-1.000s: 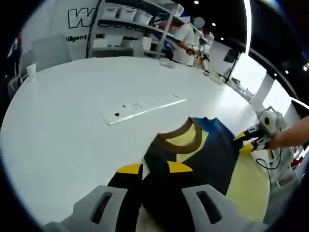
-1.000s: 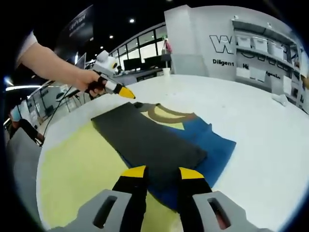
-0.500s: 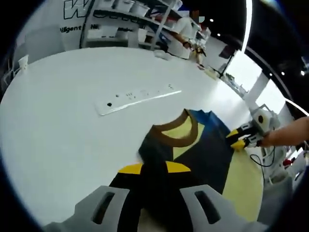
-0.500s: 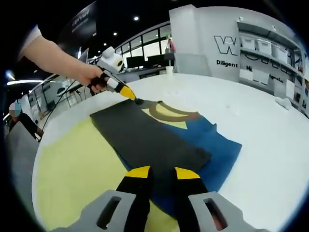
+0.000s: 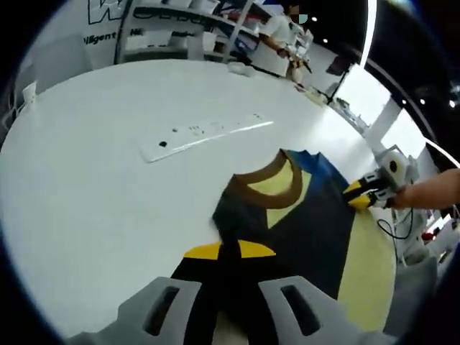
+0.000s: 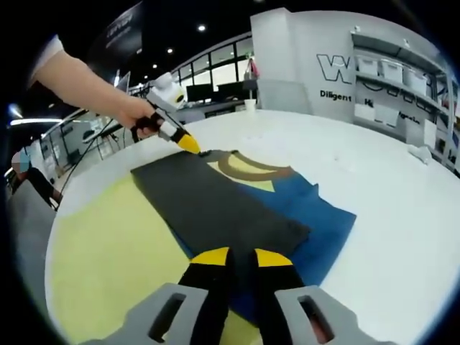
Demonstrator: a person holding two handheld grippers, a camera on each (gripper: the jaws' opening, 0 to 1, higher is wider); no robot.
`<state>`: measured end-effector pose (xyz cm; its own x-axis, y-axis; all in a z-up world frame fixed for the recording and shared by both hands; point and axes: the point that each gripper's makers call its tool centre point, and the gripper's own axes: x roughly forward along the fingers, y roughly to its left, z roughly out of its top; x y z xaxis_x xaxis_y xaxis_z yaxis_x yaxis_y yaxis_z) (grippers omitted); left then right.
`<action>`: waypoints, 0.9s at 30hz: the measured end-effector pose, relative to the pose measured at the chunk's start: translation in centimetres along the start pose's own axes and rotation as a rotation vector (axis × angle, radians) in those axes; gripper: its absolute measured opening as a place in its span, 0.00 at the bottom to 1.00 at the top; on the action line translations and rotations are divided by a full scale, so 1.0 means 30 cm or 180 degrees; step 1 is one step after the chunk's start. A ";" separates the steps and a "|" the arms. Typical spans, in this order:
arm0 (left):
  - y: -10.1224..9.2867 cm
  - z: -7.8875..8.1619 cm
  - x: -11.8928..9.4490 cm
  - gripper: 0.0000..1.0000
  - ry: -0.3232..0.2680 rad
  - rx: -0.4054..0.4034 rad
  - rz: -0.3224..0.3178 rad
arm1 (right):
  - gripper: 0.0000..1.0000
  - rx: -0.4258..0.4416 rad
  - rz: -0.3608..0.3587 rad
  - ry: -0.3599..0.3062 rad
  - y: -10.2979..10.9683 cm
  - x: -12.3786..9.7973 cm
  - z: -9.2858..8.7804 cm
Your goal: Fold the garment on the visible template until the final outline fits inside the template.
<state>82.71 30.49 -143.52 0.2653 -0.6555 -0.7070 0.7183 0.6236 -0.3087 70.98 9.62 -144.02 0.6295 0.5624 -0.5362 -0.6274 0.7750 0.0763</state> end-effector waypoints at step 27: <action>0.005 0.006 0.020 0.03 0.0319 0.0231 -0.0222 | 0.00 0.0006 -0.0046 -0.0005 -0.019 0.003 -0.001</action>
<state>83.09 30.10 -143.87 0.1502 -0.6482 -0.7466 0.7784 0.5431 -0.3149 71.38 9.22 -144.13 0.6392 0.5515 -0.5360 -0.6173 0.7836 0.0701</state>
